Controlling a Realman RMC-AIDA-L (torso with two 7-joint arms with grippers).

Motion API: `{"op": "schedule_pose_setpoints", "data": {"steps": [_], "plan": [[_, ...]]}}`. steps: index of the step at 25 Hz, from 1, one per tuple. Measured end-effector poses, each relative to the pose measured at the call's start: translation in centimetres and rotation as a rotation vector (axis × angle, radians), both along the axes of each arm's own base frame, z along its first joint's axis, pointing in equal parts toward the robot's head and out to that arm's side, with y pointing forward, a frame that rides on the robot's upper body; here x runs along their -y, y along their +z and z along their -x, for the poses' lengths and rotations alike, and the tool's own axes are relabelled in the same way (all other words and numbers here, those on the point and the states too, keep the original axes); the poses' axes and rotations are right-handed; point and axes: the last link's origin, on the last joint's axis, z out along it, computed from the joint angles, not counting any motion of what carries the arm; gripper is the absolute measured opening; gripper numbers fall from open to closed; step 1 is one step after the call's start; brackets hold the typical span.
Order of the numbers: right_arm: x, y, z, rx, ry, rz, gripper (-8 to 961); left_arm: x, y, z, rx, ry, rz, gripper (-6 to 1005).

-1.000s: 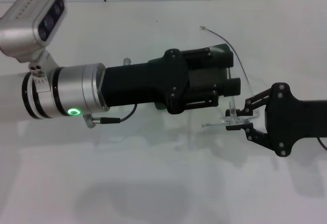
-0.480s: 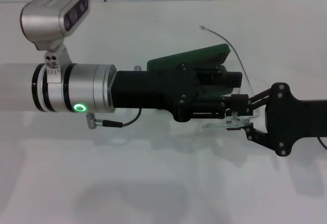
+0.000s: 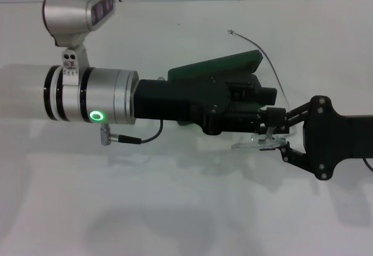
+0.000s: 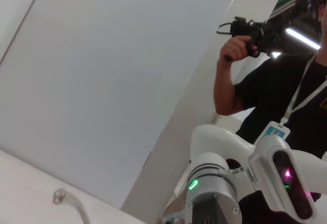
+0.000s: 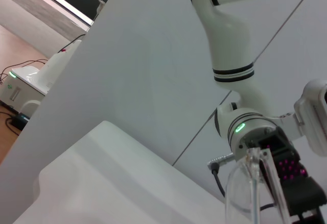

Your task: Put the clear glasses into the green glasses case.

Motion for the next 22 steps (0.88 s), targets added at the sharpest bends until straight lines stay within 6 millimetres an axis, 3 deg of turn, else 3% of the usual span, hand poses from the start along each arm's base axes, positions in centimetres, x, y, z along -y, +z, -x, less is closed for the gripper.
{"op": "schedule_pose_setpoints", "data": {"steps": [8, 12, 17, 19, 22], "plan": [[0.3, 0.0, -0.3, -0.005, -0.005, -0.004, 131, 0.0, 0.3, -0.1, 0.015, -0.010, -0.006, 590], [0.4, 0.1, -0.5, -0.004, -0.008, -0.005, 132, -0.4, 1.6, 0.3, 0.065, -0.011, -0.066, 589], [2.2, 1.5, -0.2, -0.076, 0.060, 0.064, 132, -1.6, 4.2, 3.7, 0.039, 0.076, -0.258, 589], [2.9, 1.9, 0.5, -0.122, 0.112, 0.104, 133, -1.7, 4.3, 4.8, 0.005, 0.097, -0.301, 589], [3.6, 2.6, 1.5, -0.206, 0.169, 0.133, 133, -1.6, 3.4, 5.0, -0.019, 0.071, -0.343, 589]]}}
